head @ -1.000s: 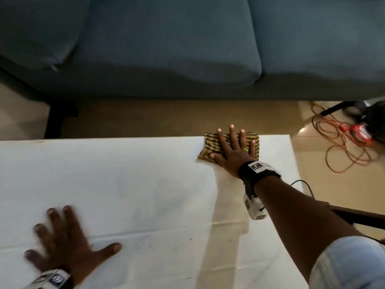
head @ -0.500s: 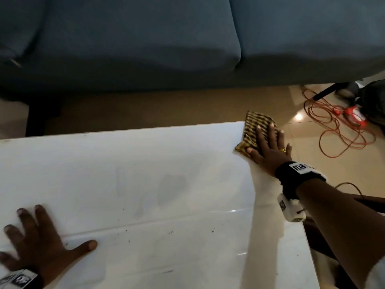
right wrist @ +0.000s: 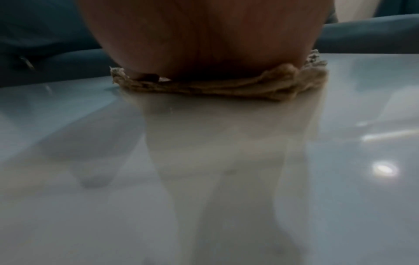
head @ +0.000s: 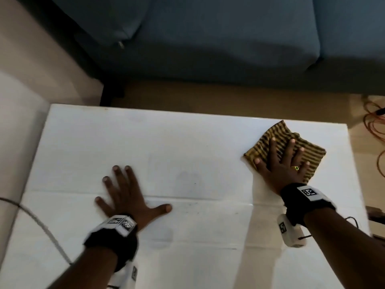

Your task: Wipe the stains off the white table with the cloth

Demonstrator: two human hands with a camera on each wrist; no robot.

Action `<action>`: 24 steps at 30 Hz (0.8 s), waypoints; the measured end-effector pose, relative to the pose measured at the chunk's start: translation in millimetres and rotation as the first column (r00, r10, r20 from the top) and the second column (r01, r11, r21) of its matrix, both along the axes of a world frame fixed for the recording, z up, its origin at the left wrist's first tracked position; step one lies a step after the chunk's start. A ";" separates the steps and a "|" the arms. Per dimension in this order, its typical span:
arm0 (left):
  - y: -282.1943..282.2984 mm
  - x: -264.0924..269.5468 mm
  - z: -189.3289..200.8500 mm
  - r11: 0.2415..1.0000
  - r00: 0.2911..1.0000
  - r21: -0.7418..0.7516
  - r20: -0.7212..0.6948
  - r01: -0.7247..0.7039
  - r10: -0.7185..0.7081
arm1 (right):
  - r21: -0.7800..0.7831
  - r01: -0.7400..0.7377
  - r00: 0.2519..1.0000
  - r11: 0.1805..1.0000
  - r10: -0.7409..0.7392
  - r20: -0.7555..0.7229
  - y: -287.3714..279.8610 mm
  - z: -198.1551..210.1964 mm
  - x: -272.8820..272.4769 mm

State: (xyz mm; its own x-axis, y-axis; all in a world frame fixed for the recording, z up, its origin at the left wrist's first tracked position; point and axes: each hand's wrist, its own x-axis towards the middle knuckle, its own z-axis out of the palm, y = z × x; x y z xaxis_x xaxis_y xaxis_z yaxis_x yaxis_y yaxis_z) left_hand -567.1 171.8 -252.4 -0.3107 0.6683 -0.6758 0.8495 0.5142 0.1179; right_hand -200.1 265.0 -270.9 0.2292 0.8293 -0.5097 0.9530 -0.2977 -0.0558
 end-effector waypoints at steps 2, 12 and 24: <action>-6.2 -8.5 6.0 0.999 0.999 0.019 0.021 0.029 -0.030 | 0.003 -0.077 0.997 0.997 0.077 -0.013 -0.9 -2.8 -45.1; -120.7 -160.9 21.7 0.959 0.965 -0.112 -0.066 -0.259 0.253 | 0.055 -0.364 0.927 0.930 0.367 -0.073 7.8 -3.0 -296.5; -130.4 -187.3 15.8 0.917 0.963 -0.293 -0.071 -0.270 0.261 | 0.172 -0.754 0.613 0.634 0.773 -0.163 -25.0 -12.5 -569.0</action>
